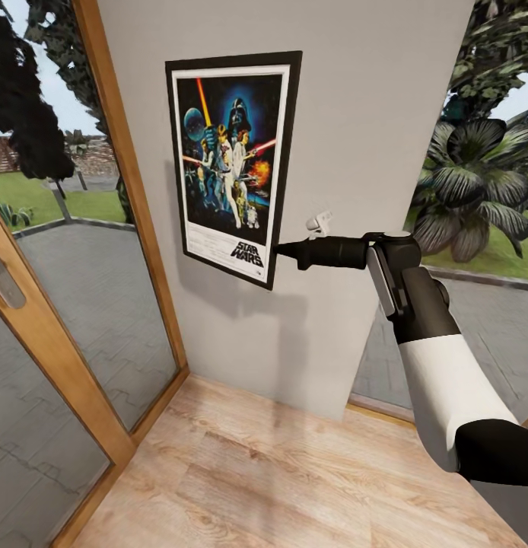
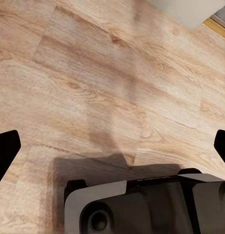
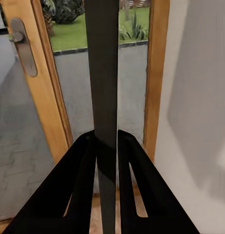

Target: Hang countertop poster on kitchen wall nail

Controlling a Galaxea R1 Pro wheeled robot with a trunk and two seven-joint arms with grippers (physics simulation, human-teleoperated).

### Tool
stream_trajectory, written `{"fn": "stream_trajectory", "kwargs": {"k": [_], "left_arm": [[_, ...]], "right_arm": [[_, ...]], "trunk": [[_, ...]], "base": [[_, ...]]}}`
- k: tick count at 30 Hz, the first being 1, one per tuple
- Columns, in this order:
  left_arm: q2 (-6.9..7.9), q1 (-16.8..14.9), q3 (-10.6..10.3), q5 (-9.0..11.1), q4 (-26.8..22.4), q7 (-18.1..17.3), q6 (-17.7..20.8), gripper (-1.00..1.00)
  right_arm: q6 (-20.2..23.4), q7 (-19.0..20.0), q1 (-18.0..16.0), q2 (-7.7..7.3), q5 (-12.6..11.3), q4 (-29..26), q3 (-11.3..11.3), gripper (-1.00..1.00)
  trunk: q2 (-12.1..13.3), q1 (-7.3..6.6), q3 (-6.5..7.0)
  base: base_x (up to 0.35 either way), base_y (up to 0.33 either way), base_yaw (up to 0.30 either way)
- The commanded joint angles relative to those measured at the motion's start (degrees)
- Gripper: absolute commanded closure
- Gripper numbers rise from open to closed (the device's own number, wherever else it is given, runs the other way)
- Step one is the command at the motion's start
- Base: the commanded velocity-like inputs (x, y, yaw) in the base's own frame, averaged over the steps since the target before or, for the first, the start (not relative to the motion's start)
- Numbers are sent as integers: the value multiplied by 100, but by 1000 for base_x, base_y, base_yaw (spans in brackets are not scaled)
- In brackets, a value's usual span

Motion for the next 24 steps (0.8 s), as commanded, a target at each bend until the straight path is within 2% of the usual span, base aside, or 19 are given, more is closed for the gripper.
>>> {"fn": "stream_trajectory", "kwargs": {"k": [1, 6, 17, 24], "left_arm": [[-4, -1, 20, -28, -13, -30, 30, -100], [-4, -1, 20, -28, -16, -30, 30, -100], [-4, -1, 20, -28, -20, -30, 30, -100], [-4, -1, 20, -28, -20, -30, 30, -100]], "right_arm": [[38, 126, -6, -6, -12, -6, 5, 100], [31, 505, -6, -11, 20, -16, 5, 100], [22, 572, -6, -23, 47, -32, -13, 100], [-10, 537, -6, -25, 43, -52, -358, 100]], "trunk": [[-12, 4, -11], [-12, 4, -11], [-12, 4, -11], [-12, 4, -11]], "base": [[0, 0, 0], [0, 0, 0], [0, 0, 0], [0, 0, 0]]}}
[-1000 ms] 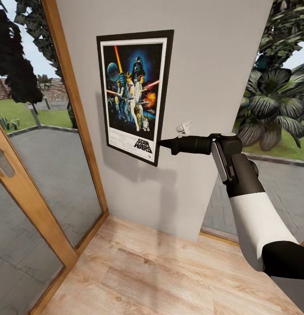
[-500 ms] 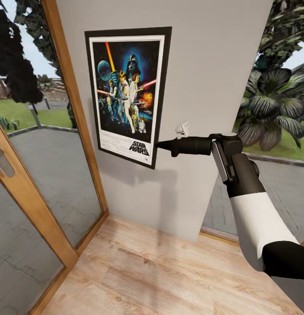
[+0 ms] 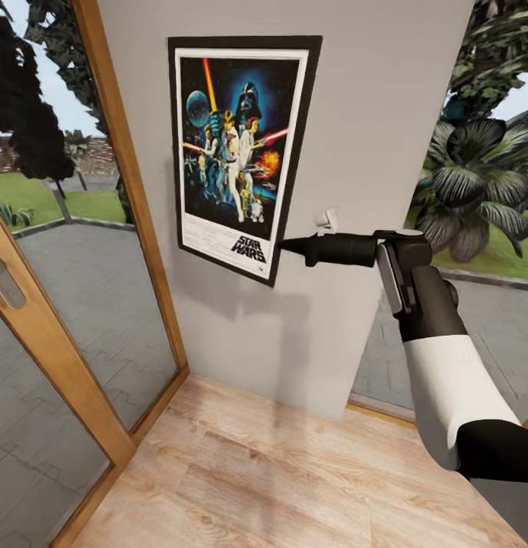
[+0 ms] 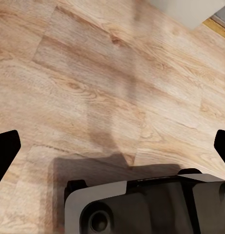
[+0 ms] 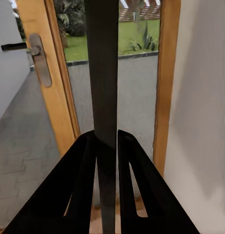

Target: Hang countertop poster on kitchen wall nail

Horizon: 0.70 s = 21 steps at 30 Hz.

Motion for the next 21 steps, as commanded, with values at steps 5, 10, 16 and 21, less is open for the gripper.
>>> {"fn": "stream_trajectory", "kwargs": {"k": [5, 10, 16, 21], "left_arm": [[-4, -2, 22, -28, -11, -30, 30, -100], [-4, -2, 21, -28, -13, -30, 30, -100], [-4, -2, 20, -28, -10, -30, 30, -100], [-4, -2, 25, -28, -8, -30, 30, -100]], "right_arm": [[41, -107, -4, -4, 1, 32, -92, 100], [-8, -276, -5, 1, 18, 49, -100, 100], [-43, -507, -21, 2, 28, 205, -107, 100], [-67, -539, -353, -35, 26, 754, -122, 100]], "trunk": [[-12, 4, -11], [-12, 4, -11], [-12, 4, -11], [-12, 4, -11]], "base": [[0, 0, 0], [0, 0, 0], [0, 0, 0], [0, 0, 0]]}}
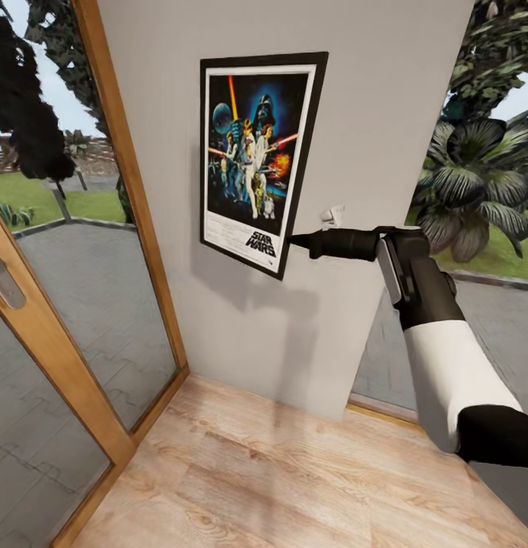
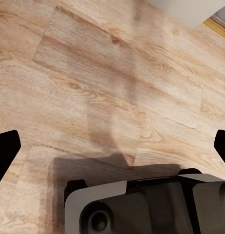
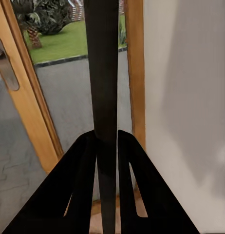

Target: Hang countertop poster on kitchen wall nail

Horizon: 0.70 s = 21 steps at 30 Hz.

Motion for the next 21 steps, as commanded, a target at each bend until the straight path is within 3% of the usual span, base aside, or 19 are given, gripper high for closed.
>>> {"fn": "stream_trajectory", "kwargs": {"k": [1, 4, 8, 14, 21], "left_arm": [[-4, -1, 20, -28, -15, -30, 30, -100], [-4, -1, 19, -28, -18, -30, 30, -100], [-4, -1, 18, -28, -18, -30, 30, -100], [-4, -1, 15, -28, -17, -30, 30, -100], [-4, -1, 19, -28, -13, -30, -98, -100]], "right_arm": [[30, 9, -69, -6, -16, 109, 5, 100], [-278, 20, -322, -23, -37, 625, 3, 100], [-606, 148, -445, -168, -93, 1133, 3, 100], [-671, 398, -464, -225, -105, 1220, 2, 100], [-947, 1114, -469, -243, -106, 1219, 20, 100]], "trunk": [[-12, 4, -11], [-12, 4, -11], [-12, 4, -11], [-12, 4, -11], [-12, 4, -11]], "base": [[0, 0, 0], [0, 0, 0], [0, 0, 0], [0, 0, 0], [0, 0, 0]]}}
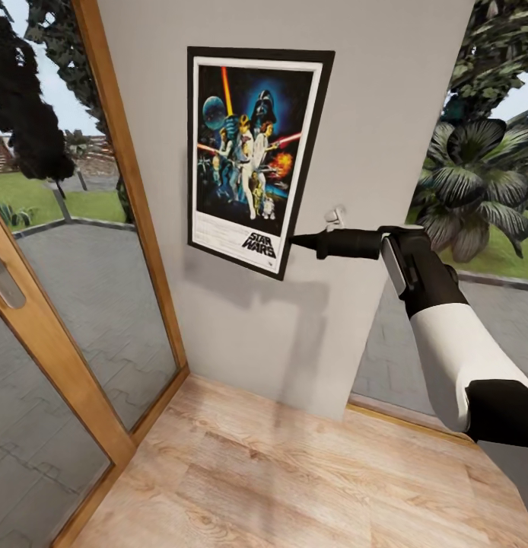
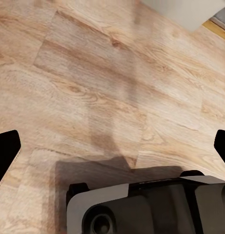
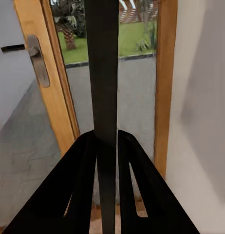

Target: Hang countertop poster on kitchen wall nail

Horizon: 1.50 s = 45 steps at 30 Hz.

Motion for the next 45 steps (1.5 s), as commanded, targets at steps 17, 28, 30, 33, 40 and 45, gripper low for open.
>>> {"fn": "stream_trajectory", "kwargs": {"k": [17, 28, 30, 33, 40, 45], "left_arm": [[-4, -1, 20, -28, -11, -28, -93, -100], [-4, -1, 22, -28, -11, -28, -93, -100], [-4, -1, 22, -28, -11, -28, -93, -100], [-4, -1, 22, -28, -11, -28, -93, -100], [-4, -1, 20, -28, -11, -28, -93, -100], [-4, -1, 18, -28, -11, -29, -93, -100]], "right_arm": [[-171, 118, -6, 17, 57, -96, 26, 100], [-133, -554, -6, 41, 70, -457, 52, 100], [-133, -571, -6, 49, 72, -469, 52, 100], [-123, -591, -6, 63, 74, -477, 59, 100], [-109, -600, -6, 118, 75, -449, 66, 100], [-107, -608, -6, 179, 81, -416, 70, 100]], "trunk": [[-12, 4, -11], [-12, 4, -11], [-12, 4, -11], [-12, 4, -11], [-12, 4, -11], [-12, 4, -11]], "base": [[26, -8, 0], [45, -19, 0], [4, -2, 0], [84, -1, 0], [178, 0, 0], [171, 0, 0]]}}
